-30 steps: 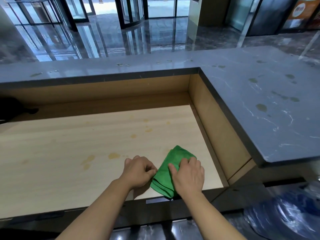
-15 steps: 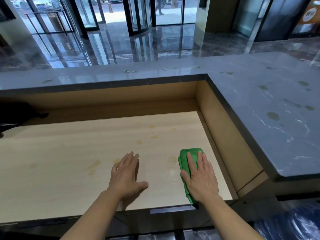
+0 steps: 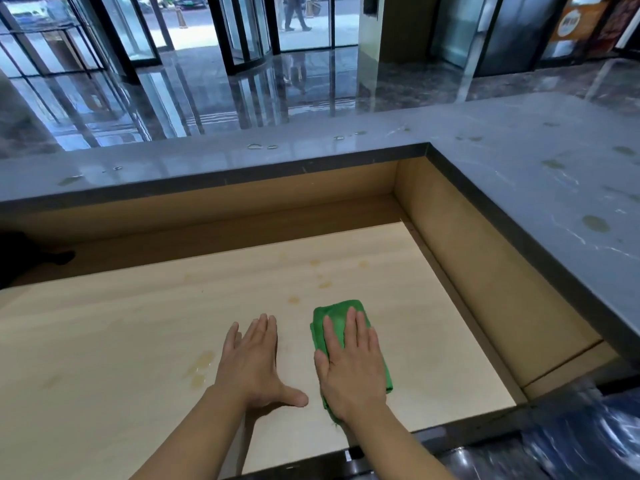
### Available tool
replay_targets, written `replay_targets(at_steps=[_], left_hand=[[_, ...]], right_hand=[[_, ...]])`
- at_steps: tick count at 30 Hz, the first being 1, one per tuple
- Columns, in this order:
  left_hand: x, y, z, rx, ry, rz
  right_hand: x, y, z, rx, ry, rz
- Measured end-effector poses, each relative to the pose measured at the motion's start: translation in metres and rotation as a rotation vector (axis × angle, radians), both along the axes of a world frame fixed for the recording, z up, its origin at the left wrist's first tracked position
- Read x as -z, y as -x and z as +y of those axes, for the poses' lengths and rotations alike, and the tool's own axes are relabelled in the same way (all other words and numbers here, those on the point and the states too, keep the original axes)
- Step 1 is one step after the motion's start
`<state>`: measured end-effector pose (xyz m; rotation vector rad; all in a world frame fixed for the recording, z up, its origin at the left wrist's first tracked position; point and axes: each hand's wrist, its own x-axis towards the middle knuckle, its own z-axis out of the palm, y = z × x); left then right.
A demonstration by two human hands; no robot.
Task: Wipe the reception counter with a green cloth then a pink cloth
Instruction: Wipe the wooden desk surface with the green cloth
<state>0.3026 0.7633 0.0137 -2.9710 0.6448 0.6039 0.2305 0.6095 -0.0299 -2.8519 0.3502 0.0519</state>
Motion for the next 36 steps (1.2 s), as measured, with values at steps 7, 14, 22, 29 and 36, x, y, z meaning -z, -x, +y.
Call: replay_targets(at_steps=[7,14,22,29,36], left_hand=[[-0.007,-0.004,-0.017,0.028,-0.170,0.051],[-0.009,-0.009,-0.023,0.048,-0.240,0.073],[-0.012,-0.013,-0.031,0.042,-0.308,0.083],[-0.024,-0.010,-0.043,0.025,-0.397,0.112],[-0.023,-0.010,-0.042,-0.005,-0.367,0.129]], right_hand=[[-0.007,0.006,-0.031,-0.121,0.113,0.051],[-0.011,0.019,-0.111,0.232,0.186,0.124],[-0.009,0.014,-0.030,0.369,0.091,0.113],[-0.010,0.037,-0.040,-0.077,0.073,0.113],[-0.023,0.059,-0.149,0.265,0.093,0.148]])
